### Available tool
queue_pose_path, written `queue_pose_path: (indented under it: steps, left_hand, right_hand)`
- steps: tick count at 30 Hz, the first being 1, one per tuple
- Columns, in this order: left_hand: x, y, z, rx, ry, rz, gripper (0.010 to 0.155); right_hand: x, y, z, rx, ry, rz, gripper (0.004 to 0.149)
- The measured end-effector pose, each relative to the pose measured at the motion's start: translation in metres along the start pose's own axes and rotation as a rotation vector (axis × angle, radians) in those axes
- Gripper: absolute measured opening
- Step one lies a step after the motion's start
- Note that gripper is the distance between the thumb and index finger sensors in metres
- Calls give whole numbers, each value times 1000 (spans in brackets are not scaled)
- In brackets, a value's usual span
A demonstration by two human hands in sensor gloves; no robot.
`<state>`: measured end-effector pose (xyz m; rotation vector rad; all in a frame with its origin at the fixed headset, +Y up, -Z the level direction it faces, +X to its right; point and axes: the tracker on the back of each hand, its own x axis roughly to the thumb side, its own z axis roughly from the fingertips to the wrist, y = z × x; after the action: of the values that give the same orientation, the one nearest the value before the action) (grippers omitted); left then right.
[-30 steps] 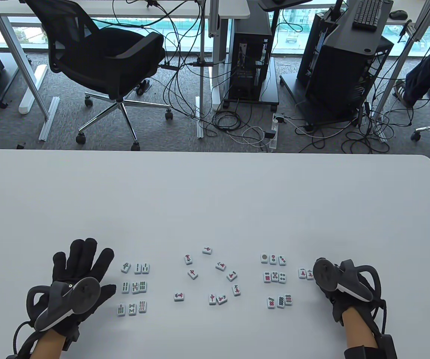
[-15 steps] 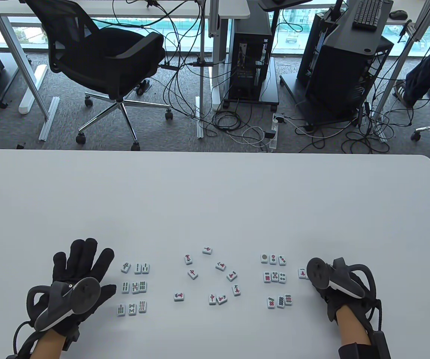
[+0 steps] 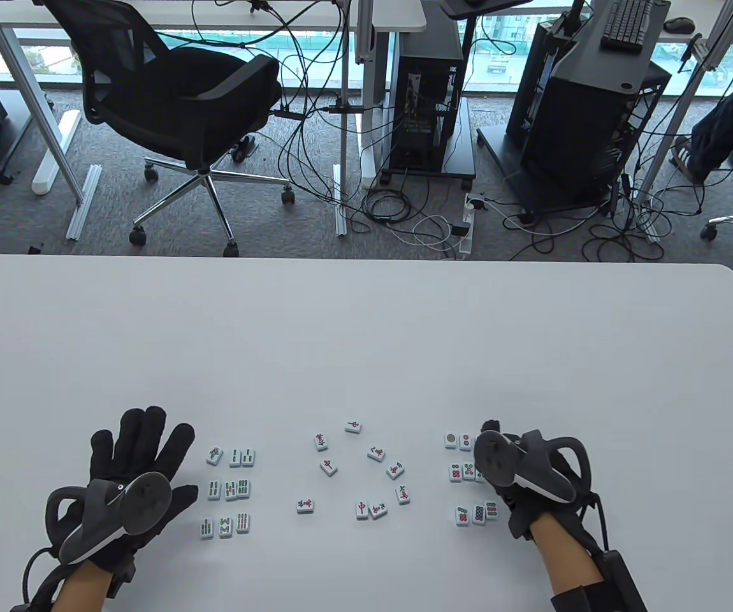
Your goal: Mahjong suit sorting
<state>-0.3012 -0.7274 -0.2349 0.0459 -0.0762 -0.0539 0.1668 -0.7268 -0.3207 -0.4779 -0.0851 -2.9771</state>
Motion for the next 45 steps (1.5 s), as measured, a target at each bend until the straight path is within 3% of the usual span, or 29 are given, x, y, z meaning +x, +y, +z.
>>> queue_pose_path:
  steps: [5,8,18,25,29,33,38,42,45]
  left_hand:
    - [0,0,-1,4,-5,13,84]
    - [-1,0,-1,5,-8,18,84]
    - [0,-1,-1,8,-21,30,84]
    - [1,-1,-1,5,-30,24,83]
    - [2,-1,0,7,-35,18,84]
    - [2,-2,-1,4,-32,23,84]
    - [1,-3,-1,3,-27,23,83]
    - [3,-5,-1,-9,-28,4,84]
    - [4,-5,-1,-4,-28,-6,83]
  right_hand:
    - [53,-1,-19,62,-93,53,65]
    - [78,3,-33,161,-99,21,64]
    - [108,15,-56,302,-23,90,63]
    - [115,17,-59,273,-20,46,58]
    - [104,10,-56,234,-75,-15,57]
    - [79,-19,-41,75,-92,-53,59]
    - [22,-55,-11,-107,-35,-79,60]
    - [-21,-58,9,-102,4,-13,59]
    - [-42,-36,23,16,-9,81,59]
